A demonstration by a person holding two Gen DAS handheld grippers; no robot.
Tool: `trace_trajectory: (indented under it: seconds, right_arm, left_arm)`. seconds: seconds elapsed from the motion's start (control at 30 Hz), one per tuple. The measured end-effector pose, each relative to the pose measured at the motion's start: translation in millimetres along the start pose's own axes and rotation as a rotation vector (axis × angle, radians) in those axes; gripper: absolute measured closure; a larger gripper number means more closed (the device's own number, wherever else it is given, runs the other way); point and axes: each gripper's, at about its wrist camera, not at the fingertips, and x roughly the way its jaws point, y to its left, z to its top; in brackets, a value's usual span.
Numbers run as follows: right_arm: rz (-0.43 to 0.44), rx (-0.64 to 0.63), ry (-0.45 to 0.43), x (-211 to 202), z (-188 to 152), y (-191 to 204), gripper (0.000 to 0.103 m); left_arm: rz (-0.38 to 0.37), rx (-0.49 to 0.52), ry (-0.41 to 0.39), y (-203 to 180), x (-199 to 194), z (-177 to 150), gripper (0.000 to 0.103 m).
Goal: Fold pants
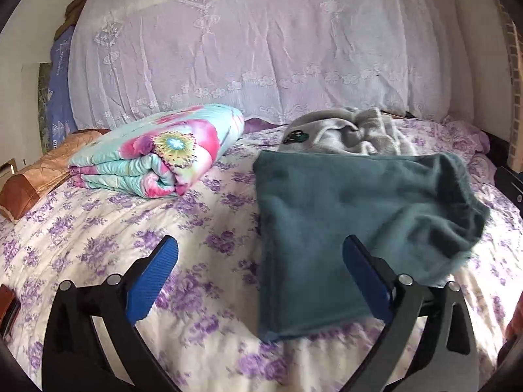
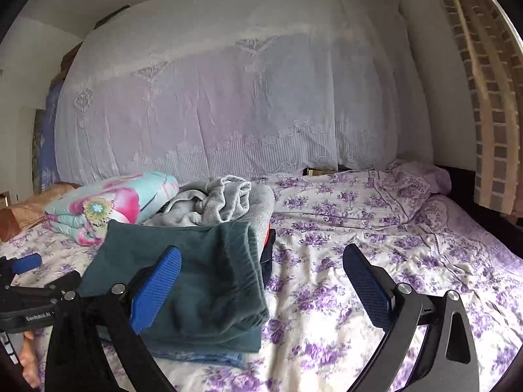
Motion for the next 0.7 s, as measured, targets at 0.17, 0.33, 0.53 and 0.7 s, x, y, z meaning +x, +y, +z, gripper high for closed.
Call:
trace_trajectory:
  seconds: [0.17,0.33,0.53,0.7]
  right_arm:
    - [-0.013,-0.121,0.172,-3.4,-32.7,42.4,0.004]
    - [0.013,-0.180,0.095,-23.3,-34.3,54.7,0.004]
    - [0.037,-0.098,0.223,2.7,-36.7,39.0,0.004]
    - [0.067,-0.026,0.311,18.5,-42.9,29.6,0.004]
  left_arm:
    - [0.085,0.057,0.061,-31.0,-11.7,-20.0,0.005]
    - [0.127,-0.015,0.072,-18.9,-13.6,-31.1,0.005]
    - [0.107,-0.046,0.063,-11.8,-16.6,-32.4,0.005]
    - [0.071,-0.025,0.080,-15.6,-13.1,-33.0,0.005]
